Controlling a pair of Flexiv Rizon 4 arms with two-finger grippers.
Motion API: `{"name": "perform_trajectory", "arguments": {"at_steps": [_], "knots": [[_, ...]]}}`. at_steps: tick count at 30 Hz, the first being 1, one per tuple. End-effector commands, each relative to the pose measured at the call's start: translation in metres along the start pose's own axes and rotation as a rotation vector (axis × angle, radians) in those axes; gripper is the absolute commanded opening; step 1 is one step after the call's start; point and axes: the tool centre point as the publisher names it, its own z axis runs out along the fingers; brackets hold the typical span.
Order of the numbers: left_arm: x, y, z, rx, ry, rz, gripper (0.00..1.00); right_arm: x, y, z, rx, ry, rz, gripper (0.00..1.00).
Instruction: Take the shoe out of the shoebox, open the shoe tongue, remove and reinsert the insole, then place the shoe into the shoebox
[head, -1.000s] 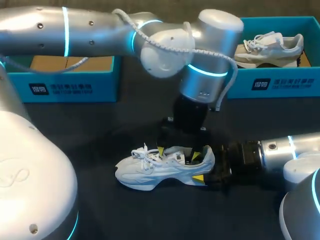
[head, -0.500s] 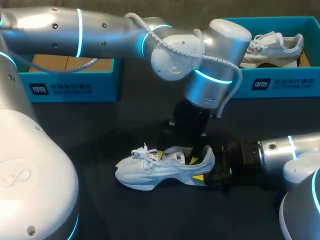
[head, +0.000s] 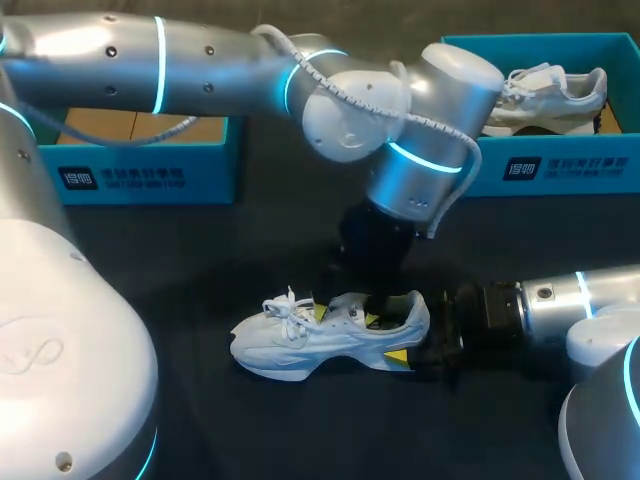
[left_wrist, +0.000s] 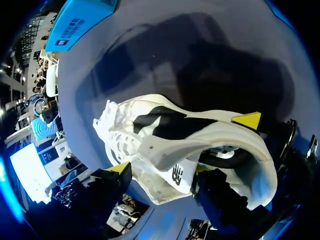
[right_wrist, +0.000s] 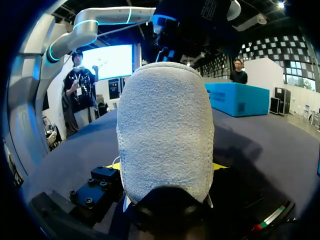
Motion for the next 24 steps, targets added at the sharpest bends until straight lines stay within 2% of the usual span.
{"name": "perform_trajectory", "arguments": {"at_steps": [1, 6, 15, 24], "knots": [[-0.01, 0.006, -0.002, 0.015, 0.024, -0.026, 0.69, 0.001, 0.0, 0.001, 0.002, -0.002, 0.0, 0.0], [-0.018, 0.007, -0.004, 0.026, 0.058, -0.03, 0.67, 0.001, 0.0, 0.001, 0.002, -0.002, 0.0, 0.0], [-0.021, 0.013, -0.008, 0.061, 0.128, -0.004, 0.48, 0.001, 0.0, 0.001, 0.002, -0.002, 0.0, 0.0], [-0.025, 0.013, -0.009, 0.08, 0.165, 0.007, 0.4, 0.001, 0.0, 0.001, 0.002, -0.002, 0.0, 0.0]]}}
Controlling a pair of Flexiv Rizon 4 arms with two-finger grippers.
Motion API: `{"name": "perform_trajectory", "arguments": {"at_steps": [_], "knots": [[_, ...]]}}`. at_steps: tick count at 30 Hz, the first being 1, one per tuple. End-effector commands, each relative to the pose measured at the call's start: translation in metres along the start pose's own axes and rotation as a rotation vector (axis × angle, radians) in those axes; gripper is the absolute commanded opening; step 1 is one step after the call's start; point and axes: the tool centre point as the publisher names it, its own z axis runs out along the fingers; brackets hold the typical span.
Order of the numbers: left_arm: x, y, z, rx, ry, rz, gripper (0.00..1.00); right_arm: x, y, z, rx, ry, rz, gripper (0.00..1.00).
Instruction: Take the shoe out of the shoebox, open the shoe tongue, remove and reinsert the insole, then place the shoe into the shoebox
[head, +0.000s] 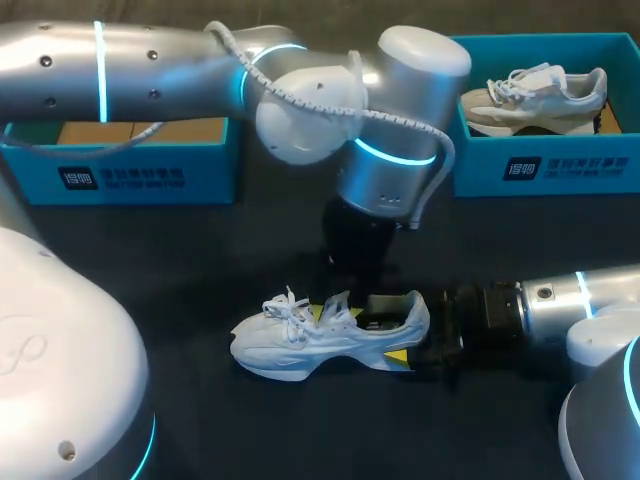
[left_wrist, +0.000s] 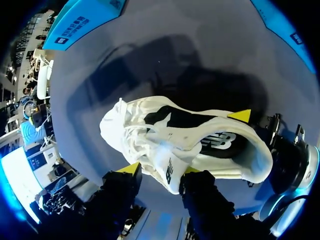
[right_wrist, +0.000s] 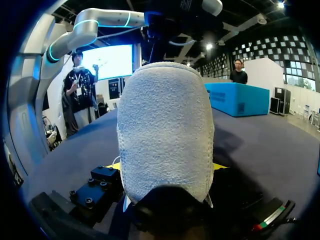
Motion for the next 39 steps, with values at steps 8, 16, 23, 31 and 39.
{"name": "perform_trajectory", "arguments": {"at_steps": [8, 16, 23, 31, 39], "knots": [[-0.014, 0.005, 0.0, 0.021, 0.11, 0.026, 0.31, 0.001, 0.0, 0.001, 0.002, -0.002, 0.0, 0.0], [-0.024, 0.003, -0.002, 0.019, 0.178, 0.046, 0.07, 0.001, 0.0, 0.001, 0.002, -0.002, 0.0, 0.0], [-0.033, 0.003, 0.001, 0.031, 0.257, 0.066, 0.0, 0.001, 0.0, 0.001, 0.002, -0.002, 0.0, 0.0], [-0.052, 0.001, 0.011, 0.006, 0.382, 0.108, 0.0, 0.001, 0.0, 0.001, 0.002, -0.002, 0.0, 0.0], [-0.066, -0.001, 0.018, 0.023, 0.467, 0.104, 0.0, 0.001, 0.0, 0.001, 0.002, -0.002, 0.0, 0.0]]}}
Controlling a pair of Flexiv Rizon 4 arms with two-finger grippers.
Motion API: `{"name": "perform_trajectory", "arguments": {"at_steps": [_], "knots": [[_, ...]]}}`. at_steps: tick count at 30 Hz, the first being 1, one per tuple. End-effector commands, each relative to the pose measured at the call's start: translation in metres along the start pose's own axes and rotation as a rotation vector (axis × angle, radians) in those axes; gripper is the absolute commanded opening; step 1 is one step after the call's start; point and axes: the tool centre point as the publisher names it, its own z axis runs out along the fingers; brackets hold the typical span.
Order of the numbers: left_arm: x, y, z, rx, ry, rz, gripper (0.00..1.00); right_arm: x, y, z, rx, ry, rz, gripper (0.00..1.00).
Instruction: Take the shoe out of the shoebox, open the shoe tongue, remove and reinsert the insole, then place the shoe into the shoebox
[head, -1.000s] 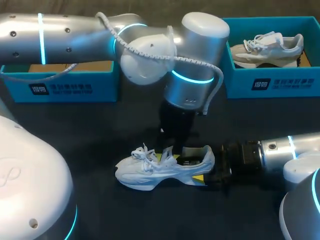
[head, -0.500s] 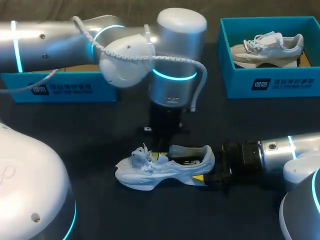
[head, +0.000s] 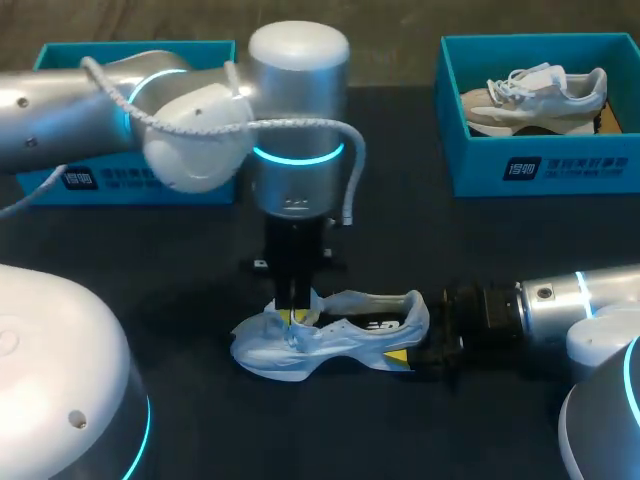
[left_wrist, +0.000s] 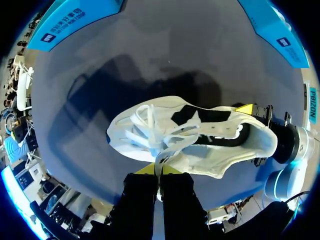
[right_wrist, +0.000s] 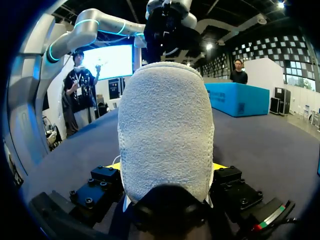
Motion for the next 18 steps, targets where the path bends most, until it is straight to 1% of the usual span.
{"name": "perform_trajectory", "arguments": {"at_steps": [1, 6, 10, 18], "knots": [[-0.015, 0.004, 0.002, 0.023, 0.266, 0.008, 0.0, 0.001, 0.0, 0.001, 0.002, -0.002, 0.0, 0.0], [-0.021, 0.002, 0.008, 0.054, 0.348, 0.031, 0.0, 0.001, 0.0, 0.001, 0.002, -0.002, 0.0, 0.0], [-0.029, 0.001, 0.014, 0.088, 0.448, 0.068, 0.0, 0.001, 0.0, 0.001, 0.002, -0.002, 0.0, 0.0], [-0.032, -0.004, 0.028, 0.069, 0.517, 0.104, 0.0, 0.001, 0.0, 0.001, 0.002, -0.002, 0.0, 0.0]]}}
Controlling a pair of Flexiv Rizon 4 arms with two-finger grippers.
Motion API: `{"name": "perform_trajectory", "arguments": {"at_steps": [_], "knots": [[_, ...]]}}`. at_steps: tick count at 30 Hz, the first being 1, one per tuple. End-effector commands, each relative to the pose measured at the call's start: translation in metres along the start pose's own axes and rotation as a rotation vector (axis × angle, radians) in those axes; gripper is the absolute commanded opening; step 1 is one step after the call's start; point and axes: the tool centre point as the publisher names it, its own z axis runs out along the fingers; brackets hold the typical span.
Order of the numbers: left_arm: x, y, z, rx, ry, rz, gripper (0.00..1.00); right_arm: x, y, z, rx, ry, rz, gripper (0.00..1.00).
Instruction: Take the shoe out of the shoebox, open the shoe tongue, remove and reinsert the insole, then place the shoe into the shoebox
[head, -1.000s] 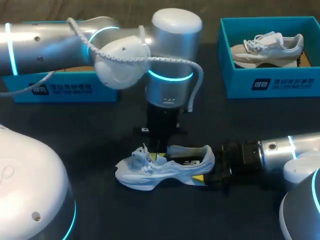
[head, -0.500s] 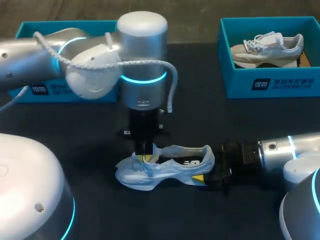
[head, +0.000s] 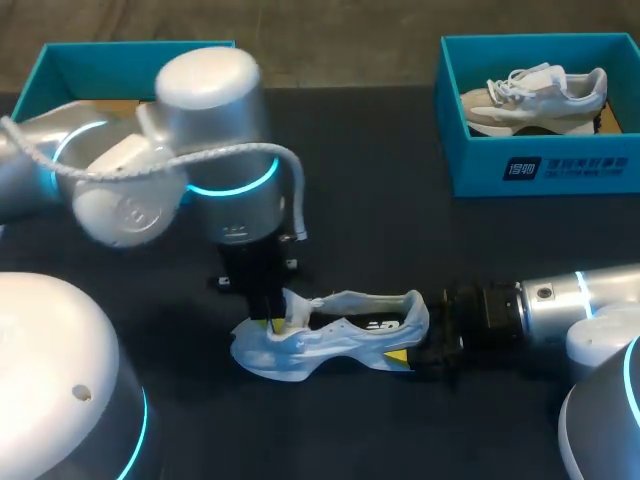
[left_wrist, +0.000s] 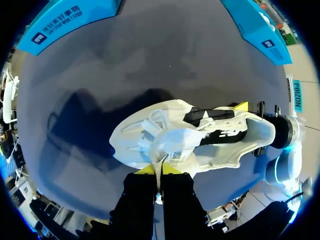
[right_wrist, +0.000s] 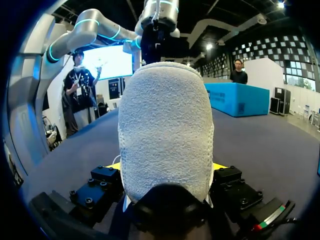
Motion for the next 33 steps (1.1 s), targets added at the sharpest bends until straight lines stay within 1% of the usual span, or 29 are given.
{"name": "perform_trajectory", "arguments": {"at_steps": [1, 5, 12, 13, 15, 16, 17, 18, 21, 22, 23, 25, 26, 28, 33], "knots": [[-0.009, 0.001, 0.011, -0.009, 0.351, 0.008, 0.0, 0.001, 0.0, 0.001, 0.002, -0.002, 0.0, 0.0], [-0.014, -0.001, 0.018, -0.015, 0.38, 0.015, 0.0, 0.001, 0.0, 0.001, 0.002, -0.002, 0.0, 0.0], [-0.019, 0.0, 0.024, -0.006, 0.405, 0.017, 0.0, 0.001, 0.0, 0.001, 0.002, -0.002, 0.0, 0.0], [-0.02, 0.0, 0.024, -0.005, 0.408, 0.015, 0.04, 0.001, 0.0, 0.001, 0.002, -0.002, 0.0, 0.0], [-0.022, 0.002, 0.022, 0.002, 0.411, 0.012, 0.21, 0.001, 0.0, 0.001, 0.002, -0.002, 0.0, 0.0], [-0.023, 0.003, 0.019, 0.005, 0.412, 0.011, 0.27, 0.001, 0.0, 0.001, 0.002, -0.002, 0.0, 0.0], [-0.024, 0.004, 0.018, 0.01, 0.413, 0.011, 0.31, 0.001, 0.0, 0.001, 0.002, -0.002, 0.0, 0.0], [-0.025, 0.006, 0.013, 0.025, 0.408, 0.013, 0.42, 0.001, 0.0, 0.001, 0.002, -0.002, 0.0, 0.0], [-0.026, 0.01, 0.0, 0.059, 0.392, 0.026, 0.53, 0.001, 0.0, 0.001, 0.002, -0.002, 0.0, 0.0], [-0.026, 0.012, -0.004, 0.067, 0.389, 0.033, 0.54, 0.001, 0.0, 0.001, 0.002, -0.002, 0.0, 0.0], [-0.026, 0.014, -0.012, 0.085, 0.381, 0.047, 0.67, 0.001, 0.0, 0.001, 0.002, -0.002, 0.0, 0.0], [-0.025, 0.018, -0.025, 0.117, 0.355, 0.067, 0.75, 0.001, 0.0, 0.001, 0.002, -0.002, 0.0, 0.0], [-0.024, 0.019, -0.031, 0.128, 0.351, 0.08, 0.78, 0.001, 0.0, 0.001, 0.002, -0.002, 0.0, 0.0], [-0.022, 0.02, -0.043, 0.152, 0.331, 0.098, 0.8, 0.001, 0.0, 0.001, 0.002, -0.002, 0.0, 0.0], [-0.014, 0.018, -0.067, 0.183, 0.285, 0.153, 0.8, 0.001, 0.0, 0.001, 0.002, -0.002, 0.0, 0.0]]}}
